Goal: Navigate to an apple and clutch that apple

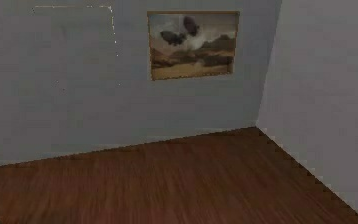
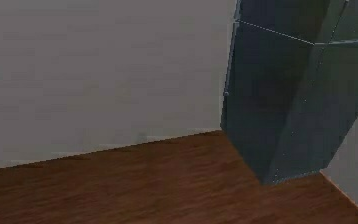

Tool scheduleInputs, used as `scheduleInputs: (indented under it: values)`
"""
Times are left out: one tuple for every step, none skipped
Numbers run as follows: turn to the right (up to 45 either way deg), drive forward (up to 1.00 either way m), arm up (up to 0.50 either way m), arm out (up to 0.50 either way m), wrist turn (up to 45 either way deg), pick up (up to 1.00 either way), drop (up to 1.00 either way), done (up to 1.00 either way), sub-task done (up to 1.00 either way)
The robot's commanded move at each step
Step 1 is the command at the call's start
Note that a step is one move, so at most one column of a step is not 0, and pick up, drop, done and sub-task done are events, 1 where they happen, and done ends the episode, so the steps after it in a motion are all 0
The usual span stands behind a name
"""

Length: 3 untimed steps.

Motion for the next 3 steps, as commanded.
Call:
scheduleInputs:
  values:
    - [0.0,1.00,0.00,0.00,0.0,0.00,0.00,0.00,0.00]
    - [-24.0,0.00,0.00,0.00,0.0,0.00,0.00,0.00,0.00]
    - [0.0,0.10,0.00,0.00,0.0,0.00,0.00,0.00,0.00]
